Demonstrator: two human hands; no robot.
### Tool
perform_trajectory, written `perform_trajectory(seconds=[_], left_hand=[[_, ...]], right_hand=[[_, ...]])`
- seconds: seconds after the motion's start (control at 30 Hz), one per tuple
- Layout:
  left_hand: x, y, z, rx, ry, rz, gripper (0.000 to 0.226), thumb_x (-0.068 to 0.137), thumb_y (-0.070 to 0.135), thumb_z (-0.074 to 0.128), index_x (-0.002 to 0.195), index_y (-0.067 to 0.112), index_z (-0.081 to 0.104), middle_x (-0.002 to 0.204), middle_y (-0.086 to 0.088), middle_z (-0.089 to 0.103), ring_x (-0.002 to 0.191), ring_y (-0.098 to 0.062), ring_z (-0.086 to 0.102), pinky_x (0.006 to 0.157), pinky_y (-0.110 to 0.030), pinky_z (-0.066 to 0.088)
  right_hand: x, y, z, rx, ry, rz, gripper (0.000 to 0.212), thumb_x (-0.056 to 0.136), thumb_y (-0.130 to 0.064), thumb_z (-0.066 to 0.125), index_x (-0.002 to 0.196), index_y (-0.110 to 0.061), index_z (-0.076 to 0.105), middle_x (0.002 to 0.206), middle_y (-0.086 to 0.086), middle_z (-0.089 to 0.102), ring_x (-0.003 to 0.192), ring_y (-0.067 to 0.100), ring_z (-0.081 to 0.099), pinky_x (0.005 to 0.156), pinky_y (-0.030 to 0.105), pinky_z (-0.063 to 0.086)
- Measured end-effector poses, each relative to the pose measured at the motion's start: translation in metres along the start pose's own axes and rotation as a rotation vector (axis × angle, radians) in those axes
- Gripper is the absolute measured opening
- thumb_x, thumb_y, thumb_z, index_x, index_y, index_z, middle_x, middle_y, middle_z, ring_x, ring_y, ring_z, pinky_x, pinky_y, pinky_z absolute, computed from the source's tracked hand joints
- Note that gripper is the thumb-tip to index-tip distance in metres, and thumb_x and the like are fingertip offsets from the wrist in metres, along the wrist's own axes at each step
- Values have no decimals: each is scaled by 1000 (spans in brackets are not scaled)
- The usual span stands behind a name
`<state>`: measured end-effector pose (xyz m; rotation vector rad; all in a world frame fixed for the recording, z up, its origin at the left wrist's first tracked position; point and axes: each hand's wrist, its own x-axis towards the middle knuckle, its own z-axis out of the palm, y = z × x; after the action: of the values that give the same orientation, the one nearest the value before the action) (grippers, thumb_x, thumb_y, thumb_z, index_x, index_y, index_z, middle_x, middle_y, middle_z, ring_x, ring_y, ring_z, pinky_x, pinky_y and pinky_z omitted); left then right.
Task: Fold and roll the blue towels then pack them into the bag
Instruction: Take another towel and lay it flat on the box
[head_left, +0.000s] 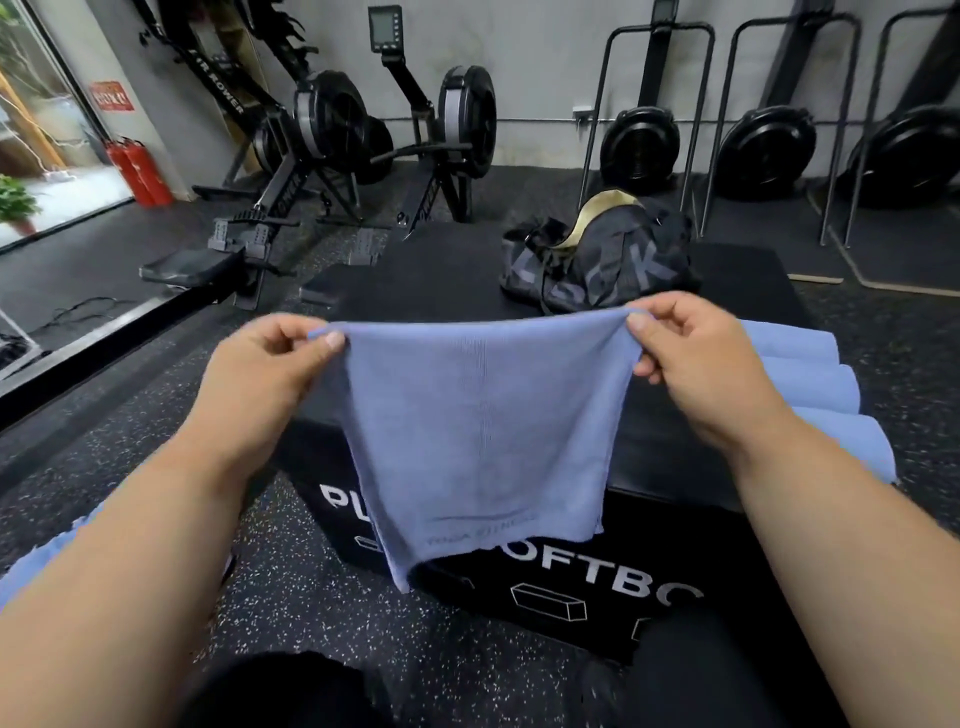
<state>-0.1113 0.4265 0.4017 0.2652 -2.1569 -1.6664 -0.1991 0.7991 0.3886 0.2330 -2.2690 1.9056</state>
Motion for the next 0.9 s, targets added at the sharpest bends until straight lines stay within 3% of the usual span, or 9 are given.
perform_trajectory(seconds=[0.1,0.17,0.27,0.33,0.4,0.53,0.63,0.77,0.9], left_hand=[[89,8,28,8,40,8,20,92,22,80,108,14,72,83,1,69,70,-12,59,66,-24,51],[131,2,46,-37,30,-72,39,92,22,82,125,17,61,107,-5,70,90,-19,65,83,-34,58],[147,-18,66,45,-14,-157,53,90,31,84,135,21,57,118,3,68,99,-14,67,84,-31,57],[131,-39,76,125,-24,-157,43,89,31,84,126,23,65,111,6,71,87,-6,66,70,-18,52],[100,-69,83,233,-64,-171,32,89,29,84,116,23,68,99,9,72,75,-4,64,64,-13,48],[28,-132,84,304,59,-298,25,87,38,81,107,28,69,93,10,74,90,-11,71,84,-30,52],[-5,-150,83,320,150,-380,28,87,51,77,94,25,69,84,10,71,78,-14,67,73,-33,50],[-20,-153,79,274,79,-405,36,90,52,76,87,18,66,75,6,69,62,-9,58,63,-31,45],[-31,-168,76,175,12,-376,26,88,36,84,103,23,68,92,9,76,85,-5,70,80,-26,51]], right_hand=[[78,-2,15,-98,92,-21,8,102,-15,64,103,-21,70,91,11,72,69,15,67,72,37,62],[114,7,22,-260,11,25,25,101,-19,66,126,-23,67,118,12,71,95,16,68,97,45,59],[119,25,33,-549,-201,59,68,100,-28,71,161,-23,40,156,1,47,137,17,50,112,27,38],[103,49,41,-603,-239,68,66,98,-26,71,158,-19,45,160,1,45,141,18,50,109,21,34],[77,85,43,-604,-222,112,54,95,-23,71,147,-18,58,152,4,53,125,18,61,100,22,40],[20,143,29,-578,-61,142,37,93,-21,74,130,-20,71,124,-3,59,109,12,62,97,24,45],[6,153,20,-556,3,138,33,93,-21,74,125,-28,73,114,-6,59,99,6,60,93,22,44],[-1,148,15,-514,-6,154,23,92,-21,74,108,-36,72,86,-5,65,74,9,59,79,29,51],[-14,146,11,-599,-42,162,19,91,-23,71,106,-35,71,78,-5,66,74,13,61,77,33,52]])
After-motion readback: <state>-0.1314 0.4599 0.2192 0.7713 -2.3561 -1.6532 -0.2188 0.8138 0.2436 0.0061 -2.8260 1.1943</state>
